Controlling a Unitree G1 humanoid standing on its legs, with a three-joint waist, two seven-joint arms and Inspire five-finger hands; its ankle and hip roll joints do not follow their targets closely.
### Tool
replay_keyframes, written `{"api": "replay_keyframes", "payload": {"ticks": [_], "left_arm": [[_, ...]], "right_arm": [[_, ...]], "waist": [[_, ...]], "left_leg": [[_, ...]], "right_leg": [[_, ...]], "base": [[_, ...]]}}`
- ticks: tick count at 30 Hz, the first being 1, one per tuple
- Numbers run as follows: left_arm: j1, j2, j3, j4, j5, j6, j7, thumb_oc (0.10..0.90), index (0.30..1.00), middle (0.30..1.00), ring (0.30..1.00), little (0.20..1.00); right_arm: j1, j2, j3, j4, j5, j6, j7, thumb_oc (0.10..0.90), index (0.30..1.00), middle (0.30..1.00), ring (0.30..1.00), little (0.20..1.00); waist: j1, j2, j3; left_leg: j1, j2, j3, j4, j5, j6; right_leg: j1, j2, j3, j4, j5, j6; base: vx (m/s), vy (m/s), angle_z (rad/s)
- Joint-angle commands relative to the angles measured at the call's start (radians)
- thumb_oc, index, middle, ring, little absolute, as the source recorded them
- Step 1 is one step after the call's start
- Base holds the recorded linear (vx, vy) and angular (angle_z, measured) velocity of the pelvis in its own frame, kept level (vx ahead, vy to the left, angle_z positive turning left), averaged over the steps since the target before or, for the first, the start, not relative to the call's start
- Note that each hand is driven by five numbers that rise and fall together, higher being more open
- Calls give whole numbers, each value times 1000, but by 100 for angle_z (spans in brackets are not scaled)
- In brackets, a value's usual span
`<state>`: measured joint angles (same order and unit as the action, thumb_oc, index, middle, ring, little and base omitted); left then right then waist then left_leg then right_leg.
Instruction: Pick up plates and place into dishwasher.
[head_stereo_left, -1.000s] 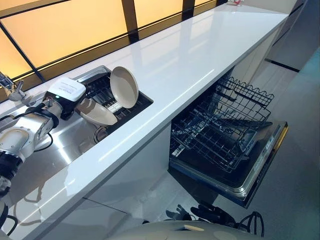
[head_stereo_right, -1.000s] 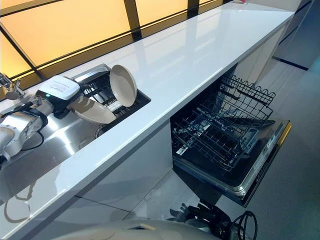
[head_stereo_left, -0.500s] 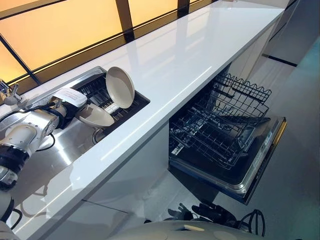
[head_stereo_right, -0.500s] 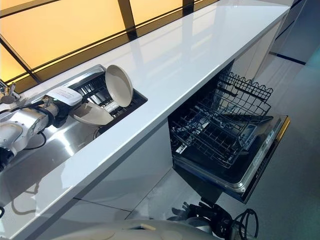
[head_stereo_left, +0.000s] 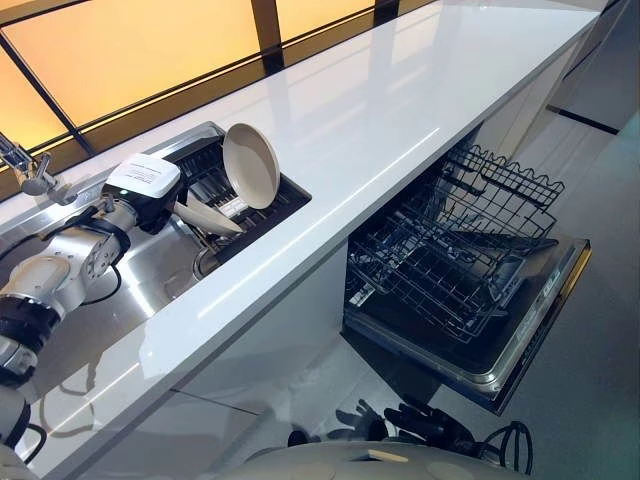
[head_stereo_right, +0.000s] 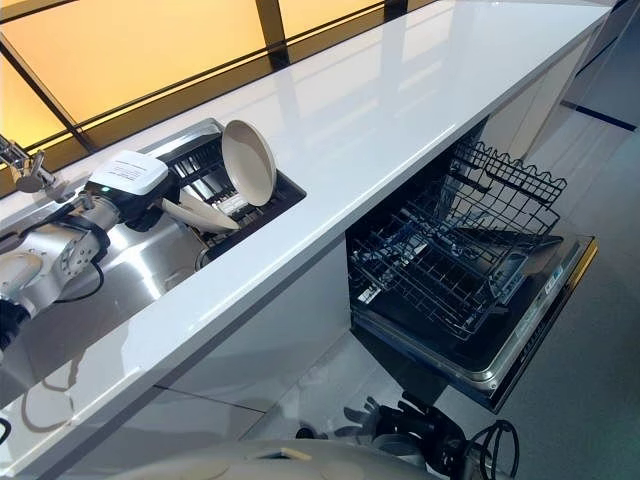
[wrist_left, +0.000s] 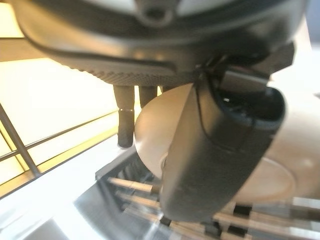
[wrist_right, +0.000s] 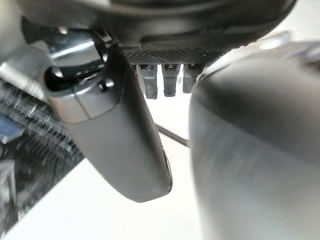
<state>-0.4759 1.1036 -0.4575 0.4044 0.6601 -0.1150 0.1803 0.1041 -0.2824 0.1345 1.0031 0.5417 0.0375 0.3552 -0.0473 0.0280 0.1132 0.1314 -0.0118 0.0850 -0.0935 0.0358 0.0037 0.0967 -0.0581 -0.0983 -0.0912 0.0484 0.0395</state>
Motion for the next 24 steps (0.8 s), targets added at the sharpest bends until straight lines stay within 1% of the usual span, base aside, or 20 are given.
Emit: {"api": "replay_keyframes", "payload": {"ticks": [1, 6, 7, 8, 9, 10, 12, 13, 14, 15, 16, 17, 18, 20, 21, 22, 24], "left_arm": [[-142, 39, 242, -65, -93, -8, 256, 100, 300, 300, 300, 200], [-26, 44, 390, -121, -91, -48, 391, 100, 300, 300, 300, 200], [0, 45, 421, -144, -87, -42, 408, 100, 300, 300, 300, 200], [39, 48, 461, -174, -83, -44, 438, 100, 300, 300, 300, 200], [46, 49, 468, -176, -83, -44, 440, 100, 300, 300, 300, 200], [88, 44, 504, -200, -76, -51, 472, 100, 300, 300, 300, 200], [133, 38, 540, -226, -74, -55, 498, 100, 300, 300, 300, 200], [167, 29, 567, -250, -67, -64, 519, 100, 300, 300, 300, 200], [200, 18, 594, -268, -59, -73, 530, 100, 300, 300, 300, 200], [225, 13, 612, -283, -58, -84, 546, 100, 300, 300, 300, 200], [268, -10, 636, -313, -39, -108, 573, 100, 300, 300, 300, 200], [283, -16, 646, -324, -34, -115, 582, 100, 300, 300, 300, 200], [306, -36, 653, -349, -20, -135, 605, 100, 300, 300, 300, 200], [324, -65, 659, -383, 1, -158, 621, 100, 300, 300, 300, 200], [336, -85, 665, -407, 6, -185, 627, 100, 300, 300, 300, 200], [340, -102, 671, -430, 1, -205, 615, 100, 300, 300, 300, 200], [353, -138, 691, -476, -37, -268, 575, 100, 300, 300, 300, 200]], "right_arm": [[-62, -4, 14, -174, 34, -89, 47, 800, 900, 900, 900, 900], [-21, 2, 67, -442, 27, -81, 24, 800, 900, 900, 900, 900], [-11, 3, 78, -517, 11, -86, 18, 800, 900, 900, 900, 900], [0, -5, 90, -615, 20, -68, 30, 800, 900, 900, 900, 900], [2, -6, 91, -621, 19, -69, 32, 800, 900, 900, 900, 900], [5, -17, 94, -710, -13, -81, 34, 800, 900, 900, 900, 900], [3, -41, 102, -774, -49, -93, 53, 800, 900, 900, 900, 900], [1, -61, 98, -850, -49, -70, 69, 800, 900, 900, 900, 900], [-2, -75, 96, -892, -29, -54, 98, 800, 900, 900, 900, 900], [-5, -86, 84, -934, 0, -23, 126, 800, 900, 900, 900, 900], [-22, -106, 54, -997, 62, 17, 171, 800, 900, 900, 900, 900], [-28, -117, 44, -1015, 89, 23, 184, 800, 900, 900, 900, 900], [-50, -138, 13, -1052, 156, 38, 192, 800, 900, 900, 900, 900], [-83, -160, -23, -1089, 221, 20, 167, 800, 900, 900, 900, 900], [-106, -171, -58, -1119, 239, -15, 125, 800, 900, 900, 900, 900], [-125, -179, -90, -1144, 234, -44, 89, 800, 900, 900, 900, 900], [-147, -191, -154, -1185, 187, -118, -1, 800, 900, 900, 900, 900]], "waist": [[-22, 46, -2], [-19, 39, -2], [-19, 37, -1], [-18, 34, 0], [-19, 34, 0], [-13, 30, 1], [-13, 28, 0], [-9, 24, 0], [-8, 22, 0], [-7, 20, 0], [1, 13, -1], [2, 12, -1], [9, 6, -1], [16, 1, -1], [20, -3, -3], [22, -5, -4], [25, -8, -8]], "left_leg": [[16, -78, -18, 9, -126, 58], [14, -79, -21, 7, -125, 54], [14, -78, -21, 6, -124, 52], [13, -78, -23, 6, -122, 50], [14, -78, -24, 6, -122, 50], [12, -77, -24, 6, -122, 48], [11, -76, -25, 6, -121, 47], [10, -76, -28, 6, -119, 47], [9, -75, -29, 6, -117, 46], [9, -75, -30, 6, -116, 46], [7, -74, -34, 6, -113, 46], [6, -74, -35, 6, -112, 46], [5, -74, -39, 6, -111, 46], [5, -73, -43, 6, -110, 46], [4, -73, -46, 6, -110, 47], [4, -72, -47, 6, -112, 49], [4, -71, -48, 6, -113, 50]], "right_leg": [[-34, 56, -14, 129, -135, 52], [-34, 47, -26, 124, -133, 55], [-33, 45, -29, 122, -132, 56], [-33, 42, -34, 121, -130, 57], [-33, 42, -34, 120, -130, 57], [-33, 40, -37, 118, -128, 59], [-33, 39, -40, 116, -127, 60], [-33, 38, -42, 116, -126, 59], [-33, 38, -44, 116, -125, 58], [-32, 38, -45, 116, -126, 57], [-31, 38, -48, 115, -126, 54], [-31, 38, -49, 115, -126, 53], [-29, 37, -53, 115, -126, 52], [-26, 36, -58, 115, -126, 50], [-25, 36, -61, 115, -127, 48], [-24, 35, -63, 115, -128, 48], [-23, 35, -64, 116, -130, 47]], "base": [[0, 0, 0], [-37, -20, 1], [-51, -23, 1], [-40, -19, 0], [-51, -24, 2], [-37, -16, 3], [-40, -16, 3], [-40, -15, 7], [-42, -16, 6], [-44, -18, 4], [-37, -16, 0], [-37, -19, 2], [0, 0, 0], [-9, -5, 2], [-14, -7, 7], [-16, -4, 7], [-12, 0, 4]]}}
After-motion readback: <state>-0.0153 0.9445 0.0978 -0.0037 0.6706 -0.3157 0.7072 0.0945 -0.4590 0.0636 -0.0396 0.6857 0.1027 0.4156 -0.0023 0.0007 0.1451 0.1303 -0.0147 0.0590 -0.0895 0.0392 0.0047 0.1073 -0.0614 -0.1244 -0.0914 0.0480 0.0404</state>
